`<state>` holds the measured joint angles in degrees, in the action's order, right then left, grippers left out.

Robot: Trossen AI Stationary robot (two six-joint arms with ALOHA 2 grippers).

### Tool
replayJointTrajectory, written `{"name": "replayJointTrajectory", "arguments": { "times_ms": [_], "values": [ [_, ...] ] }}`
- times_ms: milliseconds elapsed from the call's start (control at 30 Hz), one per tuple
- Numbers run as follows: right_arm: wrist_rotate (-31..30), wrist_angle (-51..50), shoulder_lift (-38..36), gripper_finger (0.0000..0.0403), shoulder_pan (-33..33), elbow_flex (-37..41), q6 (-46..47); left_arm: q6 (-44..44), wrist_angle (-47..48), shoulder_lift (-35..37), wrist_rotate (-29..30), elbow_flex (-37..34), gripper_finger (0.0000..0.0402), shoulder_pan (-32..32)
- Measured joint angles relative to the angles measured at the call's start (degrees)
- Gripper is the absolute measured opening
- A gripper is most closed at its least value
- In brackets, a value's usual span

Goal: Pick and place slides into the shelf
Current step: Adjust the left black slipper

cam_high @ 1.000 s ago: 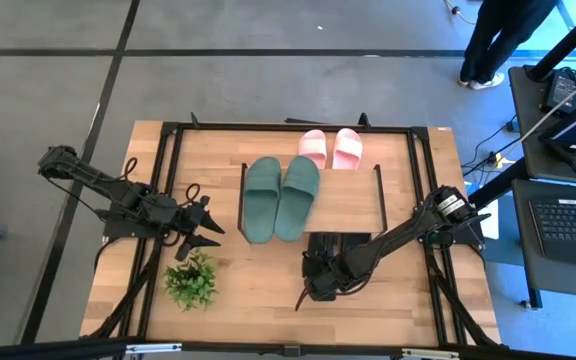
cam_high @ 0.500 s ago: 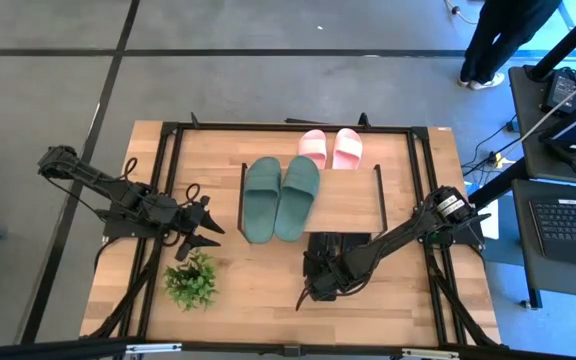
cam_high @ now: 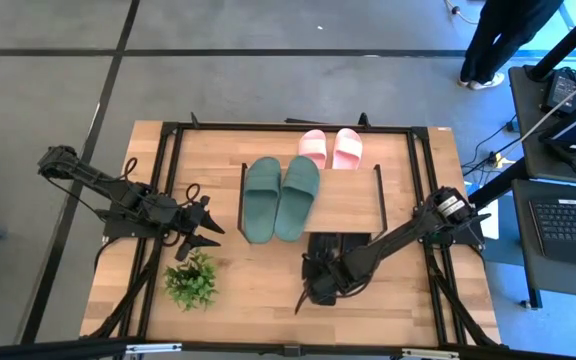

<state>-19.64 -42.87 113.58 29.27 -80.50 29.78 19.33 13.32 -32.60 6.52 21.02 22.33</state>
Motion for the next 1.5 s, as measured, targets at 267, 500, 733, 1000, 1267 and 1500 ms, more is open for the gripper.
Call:
{"name": "replayJointTrajectory", "arguments": {
  "times_ms": [267,500,733,1000,1267,1500],
  "values": [
    [-2.5,0.3,-0.1,0.0167,4.9,-7.8,0.8,0.0,0.0,0.0,0.0,0.0,0.017,0.0],
    [-5.8,-3.2,0.3,0.0169,9.9,-9.2,7.0,0.0,0.0,0.0,0.0,0.0,0.017,0.0],
    [-4.0,-3.8,6.3,0.0169,11.1,-10.5,13.0,0.9,0.0,0.0,0.0,0.0,0.017,0.0],
    [-0.8,-1.2,10.5,0.0169,10.9,-13.6,12.0,1.4,0.0,0.0,0.0,0.0,0.017,0.0],
    [-14.0,-13.8,10.5,0.0169,10.5,-15.7,12.4,1.5,1.1,0.0,0.0,0.0,0.017,0.0],
    [-24.9,-30.6,10.3,0.0169,8.7,-16.3,24.4,1.3,1.7,0.0,0.0,0.0,0.017,0.0]
  ]
}}
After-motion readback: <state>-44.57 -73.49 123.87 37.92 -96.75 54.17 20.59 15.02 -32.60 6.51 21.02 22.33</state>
